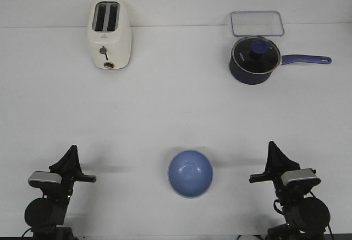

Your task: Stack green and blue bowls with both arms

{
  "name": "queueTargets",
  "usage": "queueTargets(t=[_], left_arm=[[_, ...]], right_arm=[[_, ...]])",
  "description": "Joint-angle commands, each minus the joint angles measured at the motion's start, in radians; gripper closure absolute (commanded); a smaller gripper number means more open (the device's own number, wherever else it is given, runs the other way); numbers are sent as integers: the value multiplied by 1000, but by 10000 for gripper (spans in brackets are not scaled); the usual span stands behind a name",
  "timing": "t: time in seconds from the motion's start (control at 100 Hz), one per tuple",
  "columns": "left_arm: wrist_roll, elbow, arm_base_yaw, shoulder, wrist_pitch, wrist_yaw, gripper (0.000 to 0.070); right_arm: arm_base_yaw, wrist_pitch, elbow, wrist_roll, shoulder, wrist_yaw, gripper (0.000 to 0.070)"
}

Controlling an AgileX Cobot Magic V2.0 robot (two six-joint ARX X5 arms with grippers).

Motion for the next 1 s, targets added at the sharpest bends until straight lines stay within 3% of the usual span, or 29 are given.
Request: queueTargets(t=[0.0,0.74,0.99], left_arm=[[-4,-20,0,-1,13,0,686],[-4,-20,0,-1,12,0,686],[-4,-20,0,-1,12,0,686]], right_arm=[[1,13,10,-2,-2,0,700],[1,13,10,-5,-2,0,700],[-74,26,-21,-264,-2,-9,700]])
